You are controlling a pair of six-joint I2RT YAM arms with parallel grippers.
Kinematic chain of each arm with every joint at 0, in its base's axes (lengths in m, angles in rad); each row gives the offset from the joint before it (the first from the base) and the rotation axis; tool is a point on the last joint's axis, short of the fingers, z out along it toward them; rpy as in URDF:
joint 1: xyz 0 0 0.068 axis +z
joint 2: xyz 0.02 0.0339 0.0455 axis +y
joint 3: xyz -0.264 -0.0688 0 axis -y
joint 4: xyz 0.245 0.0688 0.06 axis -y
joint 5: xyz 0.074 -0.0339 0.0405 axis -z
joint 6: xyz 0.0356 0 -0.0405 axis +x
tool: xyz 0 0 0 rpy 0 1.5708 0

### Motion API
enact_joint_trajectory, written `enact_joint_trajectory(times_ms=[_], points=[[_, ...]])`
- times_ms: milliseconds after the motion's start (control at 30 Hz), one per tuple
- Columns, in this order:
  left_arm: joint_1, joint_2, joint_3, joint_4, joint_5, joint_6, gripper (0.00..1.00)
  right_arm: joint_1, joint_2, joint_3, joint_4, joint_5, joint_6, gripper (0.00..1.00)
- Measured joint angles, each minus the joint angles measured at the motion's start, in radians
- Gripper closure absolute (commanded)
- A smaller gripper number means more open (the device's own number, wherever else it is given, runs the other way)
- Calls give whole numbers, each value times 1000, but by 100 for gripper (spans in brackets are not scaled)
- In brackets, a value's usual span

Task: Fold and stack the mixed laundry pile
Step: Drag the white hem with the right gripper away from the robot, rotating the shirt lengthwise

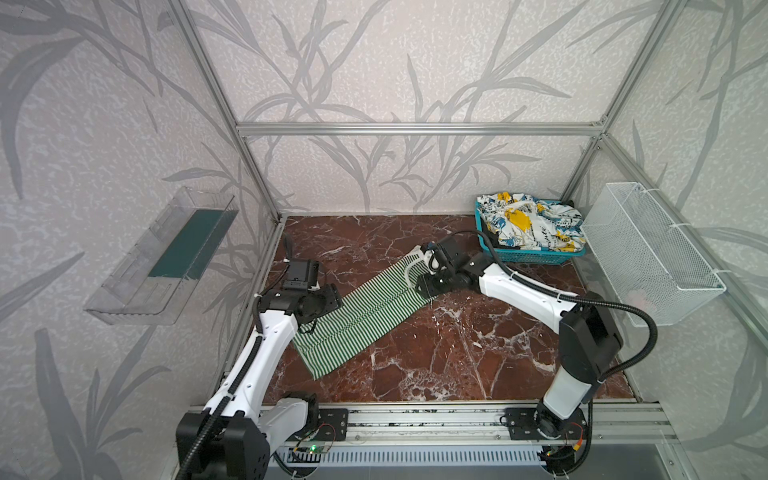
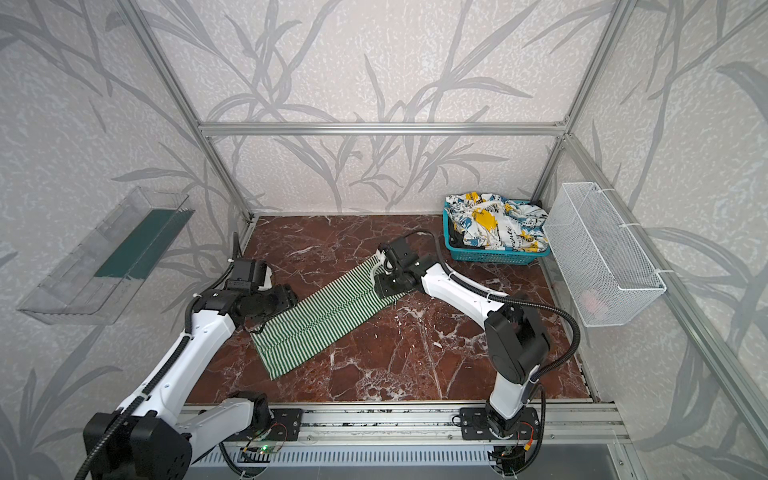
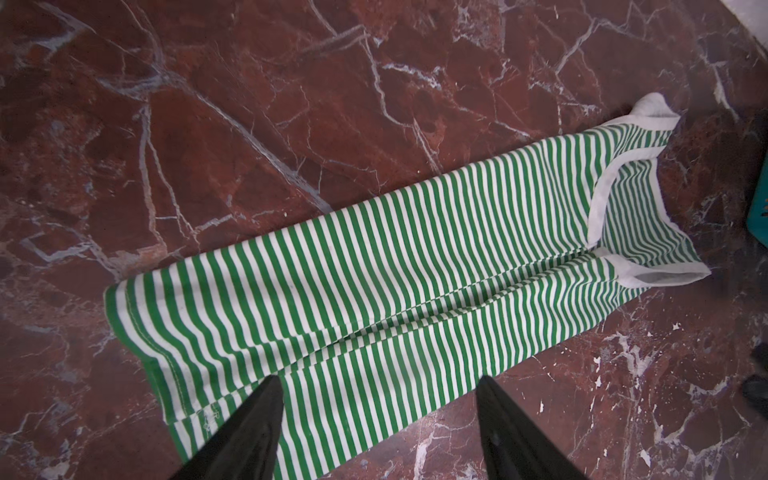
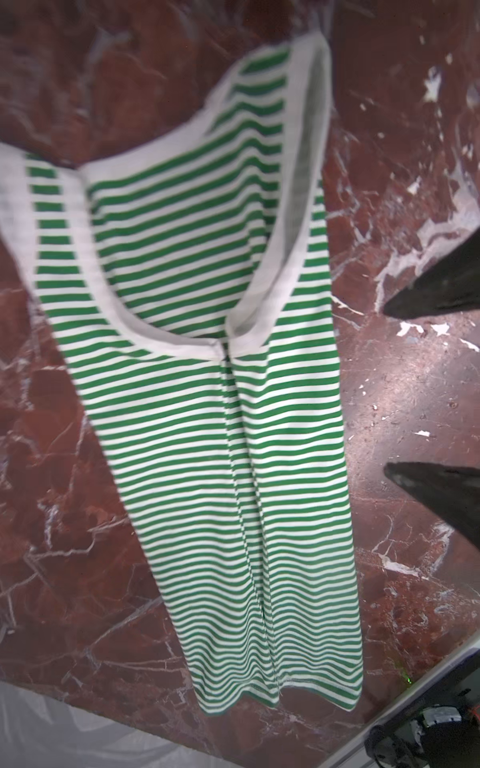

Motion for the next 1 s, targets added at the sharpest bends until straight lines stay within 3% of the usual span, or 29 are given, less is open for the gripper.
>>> enact_joint_trajectory(times_ms=[200, 600, 700, 867, 1000], points=[[30, -3, 34, -30, 21, 40, 27, 0, 3, -225, 114, -37, 130, 40], [35, -44, 34, -82, 39, 66, 27, 0, 132, -192, 358, -74, 318, 43], [35, -55, 34, -95, 40, 66, 27, 0, 169, -153, 369, -71, 340, 52], [36, -75, 34, -107, 41, 72, 27, -8, 266, -19, 305, -42, 315, 82], [40, -82, 34, -121, 50, 79, 27, -46, 399, 211, 156, -35, 204, 88]])
